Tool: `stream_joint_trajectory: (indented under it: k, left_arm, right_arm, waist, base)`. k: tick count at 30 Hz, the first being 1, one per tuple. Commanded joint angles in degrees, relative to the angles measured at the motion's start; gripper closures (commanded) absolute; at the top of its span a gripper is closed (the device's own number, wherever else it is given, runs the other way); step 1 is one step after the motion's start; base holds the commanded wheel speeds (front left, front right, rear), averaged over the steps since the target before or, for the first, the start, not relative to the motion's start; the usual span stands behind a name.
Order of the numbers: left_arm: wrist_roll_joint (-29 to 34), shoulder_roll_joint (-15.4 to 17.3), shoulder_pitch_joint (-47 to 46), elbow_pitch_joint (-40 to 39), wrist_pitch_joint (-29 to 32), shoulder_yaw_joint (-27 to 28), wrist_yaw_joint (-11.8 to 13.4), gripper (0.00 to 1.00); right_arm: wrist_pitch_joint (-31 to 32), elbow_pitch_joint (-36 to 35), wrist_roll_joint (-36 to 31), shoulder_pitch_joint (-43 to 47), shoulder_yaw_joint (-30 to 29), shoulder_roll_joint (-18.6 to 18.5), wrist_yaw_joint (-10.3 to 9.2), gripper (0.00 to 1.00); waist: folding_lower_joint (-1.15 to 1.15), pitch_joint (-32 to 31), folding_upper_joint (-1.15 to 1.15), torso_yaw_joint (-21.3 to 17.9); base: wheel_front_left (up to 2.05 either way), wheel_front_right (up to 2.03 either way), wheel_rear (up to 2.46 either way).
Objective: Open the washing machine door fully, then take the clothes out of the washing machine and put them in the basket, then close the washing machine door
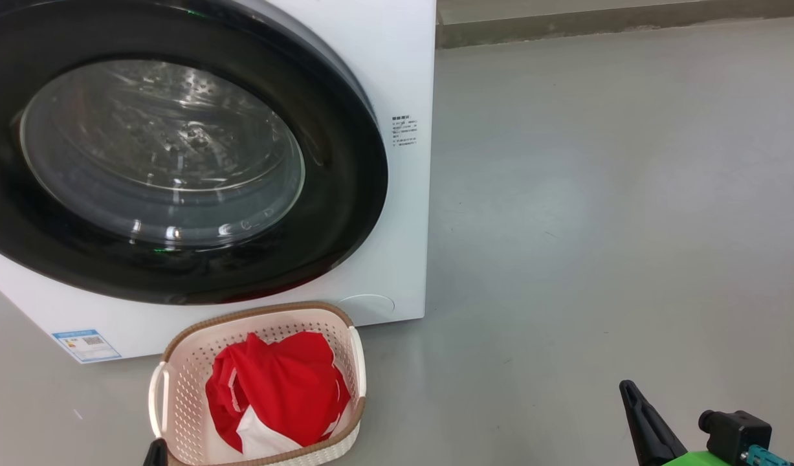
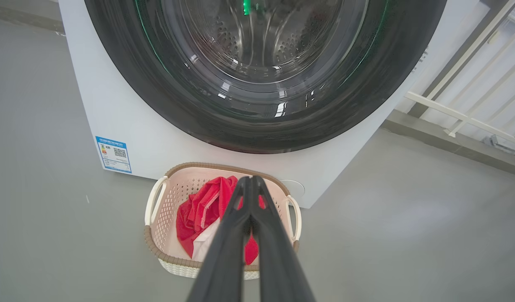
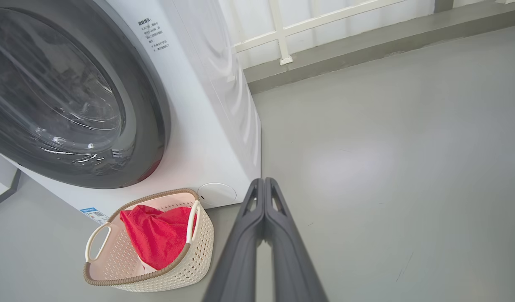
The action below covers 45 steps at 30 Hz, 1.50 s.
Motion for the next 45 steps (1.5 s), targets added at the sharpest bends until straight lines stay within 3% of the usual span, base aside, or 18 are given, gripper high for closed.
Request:
stream_joint_trajectory:
  k: [1,45]
  left_arm:
    - [-1.16,0.56,-1.40,-1.45,0.18,0.29,-0.05,1.00]
    - [-28.56,0.75,-5.70,-2.56,7.41,-0.46,-0.18,1.00]
  right_arm:
    - [0.16,-1.66,1.28,-1.17,-0.48,-0.51,-0.03,1.00]
    - [7.31,-3.96,27.08,-4.61,-3.45,-0.10,-0.10,1.00]
  waist:
    - [-0.01,0.00,0.00,0.03]
    - [-0.01,-0.18,0.00,1.91]
  base:
    - [0.00,0.00,0.00]
    - [0.00,0.00,0.00]
